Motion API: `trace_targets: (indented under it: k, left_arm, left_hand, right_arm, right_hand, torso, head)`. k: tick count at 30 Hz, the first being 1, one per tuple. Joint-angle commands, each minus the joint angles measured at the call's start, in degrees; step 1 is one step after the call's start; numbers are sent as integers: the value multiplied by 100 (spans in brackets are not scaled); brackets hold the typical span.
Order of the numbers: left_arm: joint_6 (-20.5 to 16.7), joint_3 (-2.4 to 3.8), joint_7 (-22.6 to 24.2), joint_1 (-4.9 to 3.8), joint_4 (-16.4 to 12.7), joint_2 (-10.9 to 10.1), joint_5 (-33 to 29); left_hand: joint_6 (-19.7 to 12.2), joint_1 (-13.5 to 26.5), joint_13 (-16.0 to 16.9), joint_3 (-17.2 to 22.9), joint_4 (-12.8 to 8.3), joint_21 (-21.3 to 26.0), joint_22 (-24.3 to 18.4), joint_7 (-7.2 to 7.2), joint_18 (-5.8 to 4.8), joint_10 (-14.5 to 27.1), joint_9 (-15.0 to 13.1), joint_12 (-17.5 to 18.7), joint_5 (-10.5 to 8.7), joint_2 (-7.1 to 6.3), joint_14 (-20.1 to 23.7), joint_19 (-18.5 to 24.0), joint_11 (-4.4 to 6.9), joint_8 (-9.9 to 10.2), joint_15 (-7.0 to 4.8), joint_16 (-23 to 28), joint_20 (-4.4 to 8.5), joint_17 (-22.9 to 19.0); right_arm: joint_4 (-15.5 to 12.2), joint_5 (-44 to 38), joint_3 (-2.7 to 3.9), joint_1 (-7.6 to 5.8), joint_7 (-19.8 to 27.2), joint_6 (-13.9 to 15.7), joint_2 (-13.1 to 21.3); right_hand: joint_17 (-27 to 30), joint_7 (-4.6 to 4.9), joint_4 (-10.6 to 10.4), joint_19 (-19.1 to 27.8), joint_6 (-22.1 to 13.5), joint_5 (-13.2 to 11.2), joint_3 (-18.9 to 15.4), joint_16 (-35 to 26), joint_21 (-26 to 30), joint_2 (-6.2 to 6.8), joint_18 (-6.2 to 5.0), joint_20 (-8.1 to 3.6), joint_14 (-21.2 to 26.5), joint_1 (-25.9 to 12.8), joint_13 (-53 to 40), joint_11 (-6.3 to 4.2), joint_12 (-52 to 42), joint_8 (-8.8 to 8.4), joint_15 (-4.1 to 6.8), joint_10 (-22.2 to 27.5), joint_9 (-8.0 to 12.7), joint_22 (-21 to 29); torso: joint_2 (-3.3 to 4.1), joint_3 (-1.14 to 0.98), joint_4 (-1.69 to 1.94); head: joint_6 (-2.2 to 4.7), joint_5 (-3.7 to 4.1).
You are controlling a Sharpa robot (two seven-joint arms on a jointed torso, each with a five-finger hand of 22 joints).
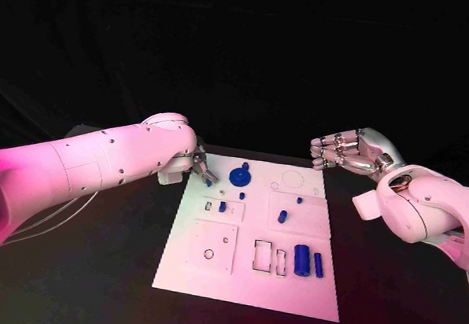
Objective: Assemble the parts on the task board
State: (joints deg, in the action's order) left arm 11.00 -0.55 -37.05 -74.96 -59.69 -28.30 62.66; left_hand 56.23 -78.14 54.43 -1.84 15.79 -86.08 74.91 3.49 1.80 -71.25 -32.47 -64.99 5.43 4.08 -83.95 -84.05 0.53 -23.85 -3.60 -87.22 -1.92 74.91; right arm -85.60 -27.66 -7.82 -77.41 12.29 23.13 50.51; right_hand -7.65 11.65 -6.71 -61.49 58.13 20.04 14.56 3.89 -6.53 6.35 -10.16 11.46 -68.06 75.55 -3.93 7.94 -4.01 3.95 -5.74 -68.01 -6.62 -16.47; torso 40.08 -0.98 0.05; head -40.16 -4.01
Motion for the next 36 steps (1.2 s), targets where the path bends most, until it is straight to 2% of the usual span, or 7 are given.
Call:
trace_targets:
  k: [1, 4, 8, 17, 22, 29, 36]
  left_arm:
    - [-15, 2, 8, -1, -12, 15, -212]
    - [-88, 2, 34, -1, -4, 13, -328]
    - [-153, 2, 64, -2, 9, -3, -542]
    - [-355, -4, 182, -2, -106, -149, -1055]
    - [-745, -8, 368, 16, -430, -369, -1209]
    - [-1326, -11, 525, 72, -1288, -907, -1327]
    - [-1546, -21, 542, 172, -1911, -1319, -1139]
  left_hand:
    - [-54, -270, -32, 227, -70, -14, 870, -13, -24, 42, 10, 58, 40, 94, -531, -246, 23, -15, -56, -16, 34, 1330]
    - [-102, -572, -82, 547, -161, -2, 854, -23, -20, 85, 6, 114, 54, 132, -526, -235, 32, -18, -62, -3, 45, 1322]
    - [-176, -877, -142, 1187, -235, 5, 849, -2, -18, 115, -41, 185, 66, 15, -523, -228, 22, -81, -56, 7, 49, 1316]
    - [-346, -388, -198, 3351, -262, 23, 841, 43, -12, 55, -337, 197, 33, -871, -518, -212, 10, -522, -18, 21, 23, 1308]
    - [-364, -178, -166, 3734, -404, 30, 836, 15, -10, 9, -402, 149, 26, -1006, -528, -208, 7, -638, -37, -10, 29, 1329]
    - [-362, 46, -94, 4123, -569, 17, 861, -2, -16, -85, -459, 70, 20, -1142, -539, -226, 27, -763, -55, -41, 45, 1350]
    - [-347, 166, -17, 4304, -660, 0, 890, -18, -23, -165, -488, -4, 16, -1213, -543, -244, 44, -837, -68, -52, 56, 1357]
  right_arm:
    - [1, -10, 0, 4, 51, -46, -1]
    - [3, -10, 0, 5, 45, -57, 0]
    - [12, -10, 0, 8, 35, -72, -4]
    - [14, -10, -2, 27, 37, -66, 1]
    - [-12, -17, -2, 30, 45, -46, 51]
    - [-34, -19, -2, 32, 45, -29, 102]
    - [-41, -20, -2, 32, 42, -26, 113]
  right_hand:
    - [7, -3, 23, -27, -48, -12, -3, -21, 39, -53, -36, 31, 29, 26, 9, 3, 7, -17, 7, 33, 8, 10]
    - [7, -3, 23, -27, -48, -12, -3, -21, 39, -53, -36, 31, 29, 26, 9, 3, 7, -17, 7, 33, 8, 10]
    - [8, -3, 24, -28, -47, -7, -3, -20, 40, -54, -36, 31, 28, 26, 9, 2, 6, -17, 7, 32, 8, 12]
    - [12, -5, 29, -34, -44, 12, -1, -18, 40, -55, -36, 29, 22, 28, 8, 1, 3, -15, 9, 28, 7, 19]
    - [14, -5, 32, -36, -44, 22, -1, -18, 41, -53, -36, 29, 21, 28, 8, 0, 2, -15, 9, 28, 7, 23]
    - [17, -5, 38, -39, -44, 39, -2, -18, 42, -47, -36, 29, 20, 28, 9, 0, 2, -16, 10, 28, 8, 29]
    - [17, -5, 38, -39, -44, 39, -2, -18, 42, -47, -36, 29, 20, 28, 9, 0, 2, -16, 10, 28, 8, 29]
  torso:
    - [-1, -7, -2]
    - [-2, -7, -4]
    - [-1, -5, -2]
    - [0, -8, 0]
    - [-5, -6, 16]
    - [-8, -16, 16]
    - [-5, -13, 17]
  head:
    - [-2, -1]
    - [-9, -5]
    - [-11, 1]
    - [-11, 7]
    - [2, 32]
    - [-17, 14]
    - [-30, 0]
